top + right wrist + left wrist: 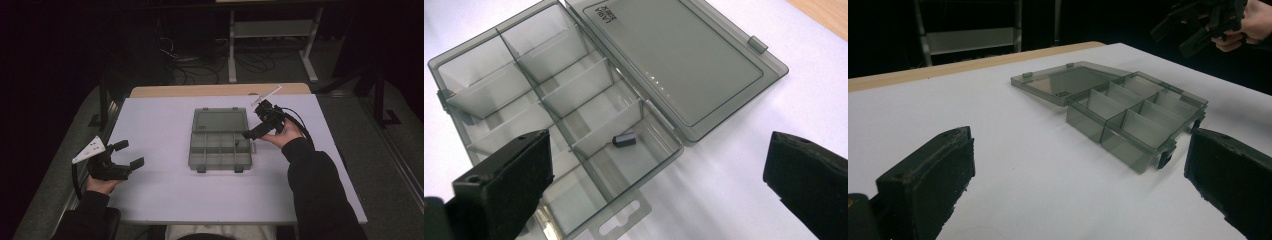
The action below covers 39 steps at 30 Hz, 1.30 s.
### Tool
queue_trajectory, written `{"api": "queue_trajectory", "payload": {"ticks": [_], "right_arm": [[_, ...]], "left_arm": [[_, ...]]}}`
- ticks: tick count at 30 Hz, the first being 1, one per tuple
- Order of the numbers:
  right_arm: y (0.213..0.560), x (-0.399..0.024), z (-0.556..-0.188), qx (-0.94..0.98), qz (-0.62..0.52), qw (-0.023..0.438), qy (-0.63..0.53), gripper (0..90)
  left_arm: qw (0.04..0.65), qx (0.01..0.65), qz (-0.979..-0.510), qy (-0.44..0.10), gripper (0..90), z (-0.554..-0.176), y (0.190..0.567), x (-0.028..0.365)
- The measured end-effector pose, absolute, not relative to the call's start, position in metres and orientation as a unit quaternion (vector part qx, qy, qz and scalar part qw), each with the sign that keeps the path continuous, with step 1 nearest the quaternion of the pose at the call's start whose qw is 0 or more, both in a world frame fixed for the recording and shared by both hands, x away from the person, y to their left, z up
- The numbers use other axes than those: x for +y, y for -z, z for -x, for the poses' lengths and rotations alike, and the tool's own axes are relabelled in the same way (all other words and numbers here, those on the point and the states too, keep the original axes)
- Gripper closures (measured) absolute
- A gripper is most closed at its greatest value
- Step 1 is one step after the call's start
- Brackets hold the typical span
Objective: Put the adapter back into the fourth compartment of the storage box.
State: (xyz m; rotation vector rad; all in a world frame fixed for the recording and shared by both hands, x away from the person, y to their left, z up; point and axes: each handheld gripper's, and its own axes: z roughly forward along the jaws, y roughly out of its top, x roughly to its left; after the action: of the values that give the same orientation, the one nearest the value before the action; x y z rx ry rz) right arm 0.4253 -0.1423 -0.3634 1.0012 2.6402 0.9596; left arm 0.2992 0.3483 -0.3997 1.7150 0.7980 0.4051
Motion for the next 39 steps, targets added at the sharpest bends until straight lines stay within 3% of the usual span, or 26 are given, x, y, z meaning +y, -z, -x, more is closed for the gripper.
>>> {"api": "queue_trajectory", "payload": {"ticks": [39], "right_arm": [[0.367,-0.198,-0.371,0.845,-0.346,0.108,-0.393,0.0]], "left_arm": [[0.567,0.34,-0.73,-0.174,0.0,-0.3,0.4,0.348]]}}
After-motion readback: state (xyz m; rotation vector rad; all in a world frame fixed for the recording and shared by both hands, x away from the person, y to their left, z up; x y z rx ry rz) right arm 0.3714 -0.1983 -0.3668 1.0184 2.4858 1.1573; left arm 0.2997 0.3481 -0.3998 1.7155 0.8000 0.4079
